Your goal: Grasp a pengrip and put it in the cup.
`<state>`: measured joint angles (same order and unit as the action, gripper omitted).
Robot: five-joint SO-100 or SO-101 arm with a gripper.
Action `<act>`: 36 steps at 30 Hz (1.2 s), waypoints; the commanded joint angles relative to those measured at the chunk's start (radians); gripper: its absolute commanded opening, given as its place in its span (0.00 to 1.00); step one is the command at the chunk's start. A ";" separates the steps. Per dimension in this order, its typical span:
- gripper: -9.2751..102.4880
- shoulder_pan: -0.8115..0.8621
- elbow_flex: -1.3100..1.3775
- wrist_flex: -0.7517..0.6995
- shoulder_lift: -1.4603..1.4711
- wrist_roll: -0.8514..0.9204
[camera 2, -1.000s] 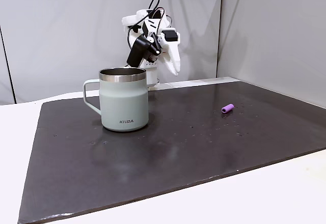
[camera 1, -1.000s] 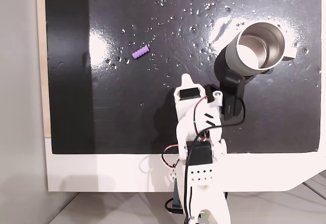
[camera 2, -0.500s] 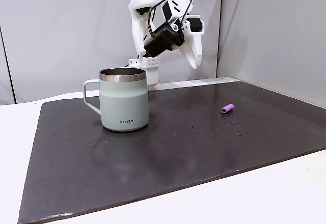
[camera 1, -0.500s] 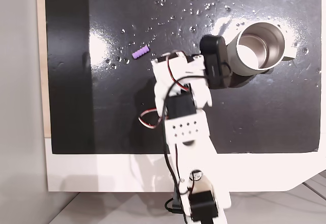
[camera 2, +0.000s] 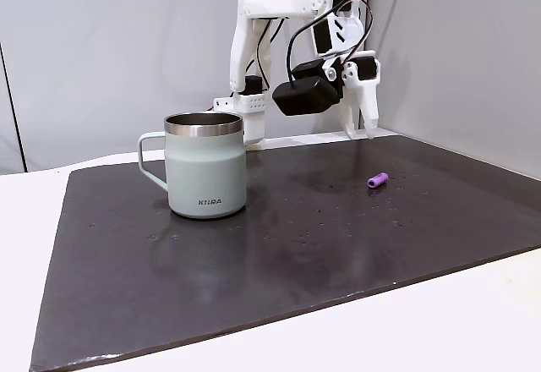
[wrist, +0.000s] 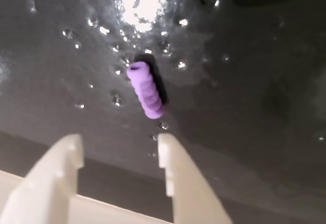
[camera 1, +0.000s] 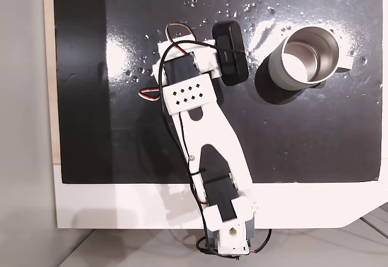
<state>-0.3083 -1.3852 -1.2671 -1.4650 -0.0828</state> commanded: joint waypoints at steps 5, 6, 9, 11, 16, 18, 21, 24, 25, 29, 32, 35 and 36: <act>0.23 -0.005 0.178 -0.009 0.147 -0.028; 0.23 -0.006 0.193 -0.009 0.167 -0.031; 0.23 -0.012 0.232 -0.009 0.221 -0.035; 0.23 -0.020 0.253 -0.009 0.250 -0.038; 0.23 -0.044 0.299 -0.009 0.314 -0.049; 0.23 -0.055 0.316 -0.009 0.339 -0.051; 0.23 -0.072 0.333 -0.009 0.371 -0.052; 0.23 -0.087 0.337 -0.009 0.399 -0.052; 0.23 -0.089 0.341 -0.009 0.410 -0.052; 0.22 -0.097 0.359 -0.009 0.449 -0.052; 0.17 -0.101 0.371 -0.009 0.469 -0.049; 0.08 -0.106 0.374 -0.005 0.477 -0.048; 0.08 -0.107 0.374 -0.005 0.479 -0.046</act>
<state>-0.4065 -1.0554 -1.2671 -0.9787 -0.1289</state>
